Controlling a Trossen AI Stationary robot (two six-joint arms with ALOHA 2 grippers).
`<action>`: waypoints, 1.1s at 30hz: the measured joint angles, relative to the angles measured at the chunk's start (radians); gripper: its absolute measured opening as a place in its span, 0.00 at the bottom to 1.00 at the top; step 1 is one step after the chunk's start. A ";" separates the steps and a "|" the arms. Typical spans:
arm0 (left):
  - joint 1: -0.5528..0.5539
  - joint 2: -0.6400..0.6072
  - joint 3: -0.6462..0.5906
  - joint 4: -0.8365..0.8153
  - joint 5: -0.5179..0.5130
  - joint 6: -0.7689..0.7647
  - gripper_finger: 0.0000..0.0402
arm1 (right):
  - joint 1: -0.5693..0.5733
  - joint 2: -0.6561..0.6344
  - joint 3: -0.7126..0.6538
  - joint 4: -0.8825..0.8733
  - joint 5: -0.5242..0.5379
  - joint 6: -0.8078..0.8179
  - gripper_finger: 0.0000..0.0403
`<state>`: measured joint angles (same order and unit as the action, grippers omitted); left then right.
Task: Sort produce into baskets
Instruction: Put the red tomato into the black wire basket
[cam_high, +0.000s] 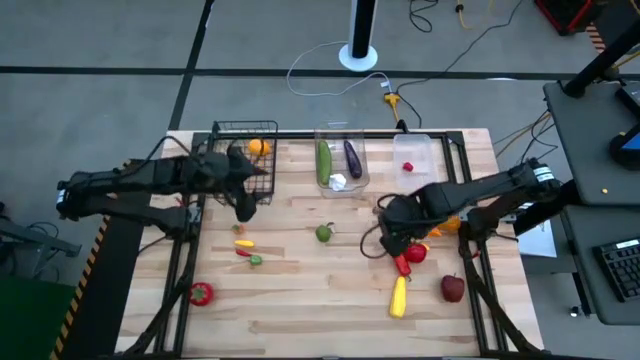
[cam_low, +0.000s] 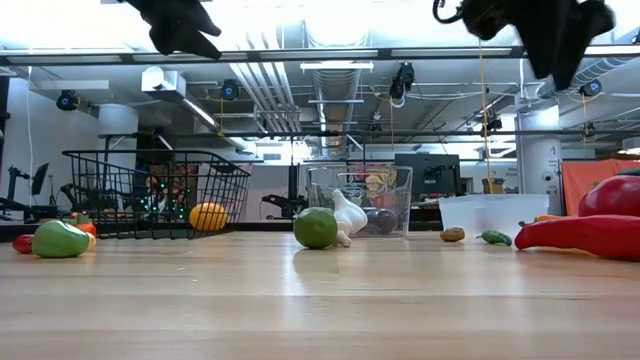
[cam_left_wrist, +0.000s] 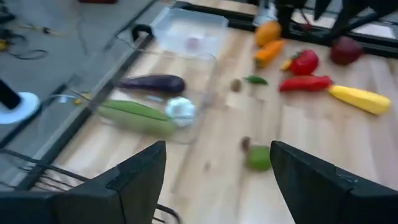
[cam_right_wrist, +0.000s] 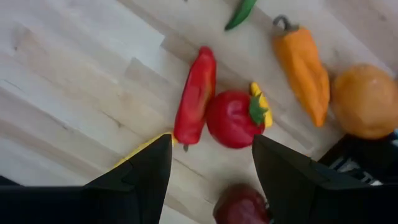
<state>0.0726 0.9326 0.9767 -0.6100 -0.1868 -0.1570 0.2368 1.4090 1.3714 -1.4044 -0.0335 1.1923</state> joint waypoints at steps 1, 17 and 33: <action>-0.021 0.000 -0.011 0.014 -0.011 -0.014 0.67 | 0.018 0.000 -0.002 0.000 0.006 0.022 0.53; -0.244 0.021 -0.106 0.183 -0.068 -0.188 0.67 | 0.125 0.000 -0.109 -0.022 0.063 0.118 0.73; -0.393 0.058 -0.109 0.192 -0.226 -0.269 0.67 | 0.126 -0.032 -0.340 0.209 0.059 0.185 0.81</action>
<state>-0.3204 0.9902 0.8677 -0.4181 -0.4124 -0.4258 0.3629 1.3773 1.0317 -1.1957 0.0254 1.3774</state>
